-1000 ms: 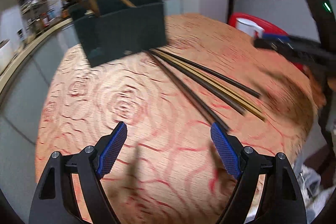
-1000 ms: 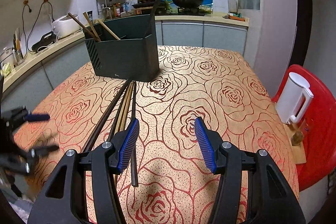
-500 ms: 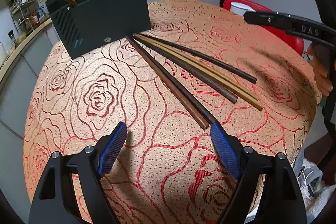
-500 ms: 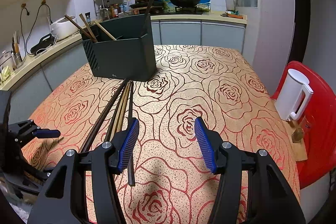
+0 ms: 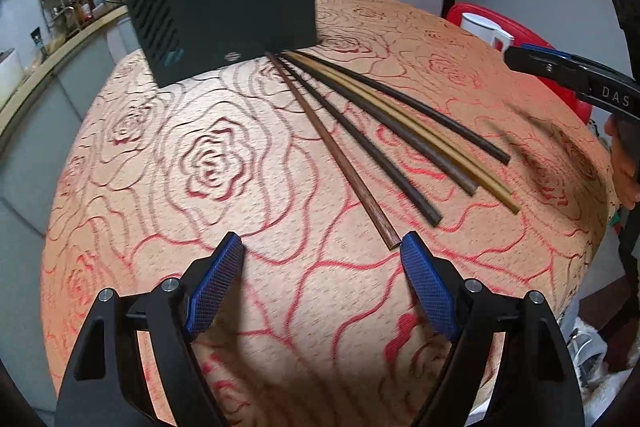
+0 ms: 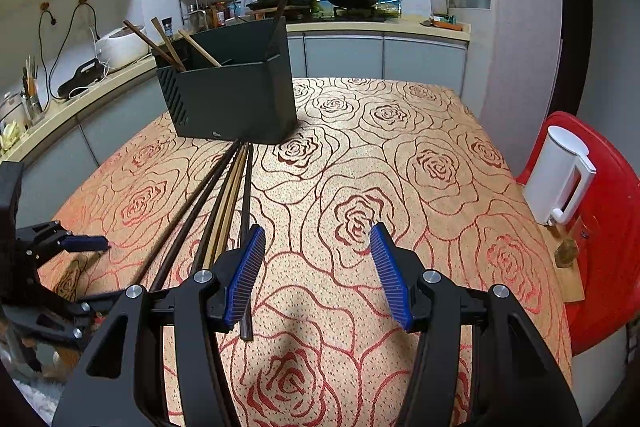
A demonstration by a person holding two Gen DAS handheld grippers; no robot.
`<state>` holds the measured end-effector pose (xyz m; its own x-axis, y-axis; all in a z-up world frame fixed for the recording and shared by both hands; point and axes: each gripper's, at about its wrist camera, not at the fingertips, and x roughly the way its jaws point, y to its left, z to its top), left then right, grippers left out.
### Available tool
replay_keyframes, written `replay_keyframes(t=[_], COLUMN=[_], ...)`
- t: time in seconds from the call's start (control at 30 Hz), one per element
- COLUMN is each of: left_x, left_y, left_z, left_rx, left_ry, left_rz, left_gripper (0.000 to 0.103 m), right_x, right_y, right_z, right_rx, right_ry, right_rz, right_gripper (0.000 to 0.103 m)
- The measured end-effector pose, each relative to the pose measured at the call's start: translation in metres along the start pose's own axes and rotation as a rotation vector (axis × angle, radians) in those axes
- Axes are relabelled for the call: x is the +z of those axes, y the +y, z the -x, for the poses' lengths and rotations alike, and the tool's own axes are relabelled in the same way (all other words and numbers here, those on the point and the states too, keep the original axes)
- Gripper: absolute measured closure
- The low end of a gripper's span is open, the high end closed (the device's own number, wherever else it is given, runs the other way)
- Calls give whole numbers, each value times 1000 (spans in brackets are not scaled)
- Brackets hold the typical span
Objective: Organize utensils
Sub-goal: 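Withdraw both open tools from the holder back toward the remaining chopsticks, then grasp a dark brown chopstick with the left tool while the right tool grasps a black chopstick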
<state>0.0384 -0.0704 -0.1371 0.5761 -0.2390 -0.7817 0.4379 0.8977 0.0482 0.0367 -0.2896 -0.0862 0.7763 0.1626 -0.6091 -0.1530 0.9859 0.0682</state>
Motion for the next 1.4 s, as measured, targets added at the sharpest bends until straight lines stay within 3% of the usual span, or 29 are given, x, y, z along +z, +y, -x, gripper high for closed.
replay_keyframes(t=[0.2,0.3,0.53,0.8,0.87,1.0,1.17,1.4], left_x=[-10,-14,-11,-1,1,1,1,0], left_y=[24,30,12,0,1,3,9,16], left_z=[11,17,16,3,1,2,3,6], left_rx=[50,36,-38,-26,-9,12,18,18], left_ry=[-10,-27,-47,-50,-59,-74,-76,-66], left_rz=[65,94,71,38,42,50,62,67], left_gripper=[24,24,25,47,58,70,94,95], right_x=[-13,-24,-43,-45,-45,-45,-45,-43], right_y=[4,12,36,41,42,46,46,44], right_z=[0,-2,-15,-23,-23,-24,-25,-24], right_rx=[21,53,92,85,83,76,81,93], right_ry=[39,66,126,118,111,98,100,119], right_rz=[17,41,125,142,149,176,173,156], right_gripper=[50,51,68,77,81,88,94,95])
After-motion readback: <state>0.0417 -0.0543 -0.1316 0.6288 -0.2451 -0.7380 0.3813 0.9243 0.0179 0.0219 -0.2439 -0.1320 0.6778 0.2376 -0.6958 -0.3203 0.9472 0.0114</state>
